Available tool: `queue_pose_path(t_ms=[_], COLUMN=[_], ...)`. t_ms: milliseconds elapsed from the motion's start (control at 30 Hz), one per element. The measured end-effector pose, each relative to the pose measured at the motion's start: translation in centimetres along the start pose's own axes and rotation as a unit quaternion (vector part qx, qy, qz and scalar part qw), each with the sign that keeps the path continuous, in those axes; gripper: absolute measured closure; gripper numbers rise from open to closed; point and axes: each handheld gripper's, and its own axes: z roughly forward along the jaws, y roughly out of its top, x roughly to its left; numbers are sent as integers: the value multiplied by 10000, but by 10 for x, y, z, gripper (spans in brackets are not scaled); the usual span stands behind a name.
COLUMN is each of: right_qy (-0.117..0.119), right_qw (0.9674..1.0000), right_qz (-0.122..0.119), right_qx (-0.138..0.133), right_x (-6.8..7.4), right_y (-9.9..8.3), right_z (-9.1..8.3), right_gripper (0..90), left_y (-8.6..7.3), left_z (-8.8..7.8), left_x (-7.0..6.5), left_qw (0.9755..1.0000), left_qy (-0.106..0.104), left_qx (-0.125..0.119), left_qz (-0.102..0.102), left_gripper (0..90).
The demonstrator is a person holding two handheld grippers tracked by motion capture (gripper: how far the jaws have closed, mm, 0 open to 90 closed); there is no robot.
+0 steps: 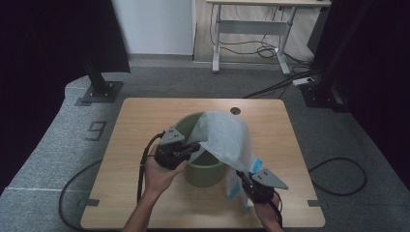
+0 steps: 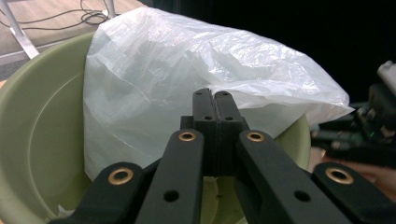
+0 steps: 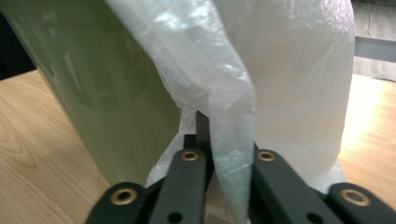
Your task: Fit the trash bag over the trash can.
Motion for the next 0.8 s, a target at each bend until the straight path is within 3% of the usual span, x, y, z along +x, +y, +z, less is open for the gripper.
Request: queue_pose_path(t_ms=[200,300,333,367,400,600,667,800], right_qy=[-139,-259,-259,-281,-281,-277,-265,-159], right_qw=[9992,9971,9971,9959,9959,9914,9904,9900], right_qz=[-157,-269,-269,-343,-343,-620,-739,-1077], right_qx=[-343,-664,-664,-795,-795,-1120,-1137,-901], right_x=[-13,-18,-18,-19,-19,-16,-13,-3], right_y=[25,52,52,66,66,105,113,120], right_z=[-19,-35,-35,-40,-40,-44,-44,-38], right_gripper=[886,886,886,886,886,886,886,886], left_y=[4,4,4,4,3,-3,-3,-2], left_z=[-3,-5,-5,-6,-6,-5,-9,-18], left_x=[6,12,14,16,18,30,30,19], left_qw=[9999,9999,9999,9999,9999,9995,9997,9993], left_qy=[25,69,80,84,85,135,69,-15], left_qx=[13,22,38,61,88,285,231,56], left_qz=[96,99,84,70,38,-79,47,361], left_gripper=[899,898,898,896,896,862,778,438])
